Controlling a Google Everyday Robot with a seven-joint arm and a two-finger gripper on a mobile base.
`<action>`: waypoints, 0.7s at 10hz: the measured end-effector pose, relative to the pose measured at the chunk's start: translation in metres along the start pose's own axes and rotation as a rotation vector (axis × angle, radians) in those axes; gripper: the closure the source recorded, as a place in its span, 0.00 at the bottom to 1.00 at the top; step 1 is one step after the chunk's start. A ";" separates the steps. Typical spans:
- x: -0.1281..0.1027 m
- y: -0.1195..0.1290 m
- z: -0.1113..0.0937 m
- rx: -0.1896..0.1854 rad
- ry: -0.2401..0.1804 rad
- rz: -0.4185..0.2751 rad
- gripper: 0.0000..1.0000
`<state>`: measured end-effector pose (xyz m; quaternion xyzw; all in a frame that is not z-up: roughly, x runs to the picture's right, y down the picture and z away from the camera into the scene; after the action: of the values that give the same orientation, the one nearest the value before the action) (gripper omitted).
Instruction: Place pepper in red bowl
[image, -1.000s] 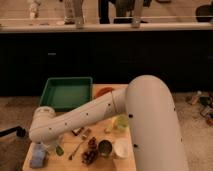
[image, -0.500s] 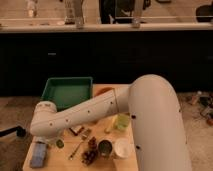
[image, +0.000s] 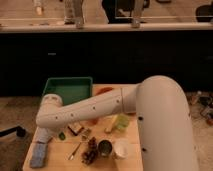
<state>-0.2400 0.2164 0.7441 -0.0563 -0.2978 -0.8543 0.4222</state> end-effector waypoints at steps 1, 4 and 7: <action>0.004 0.007 -0.002 -0.005 0.006 0.010 1.00; 0.014 0.038 -0.010 -0.024 0.009 0.046 1.00; 0.014 0.050 -0.011 -0.027 -0.013 0.055 1.00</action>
<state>-0.2098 0.1773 0.7626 -0.0758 -0.2875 -0.8459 0.4428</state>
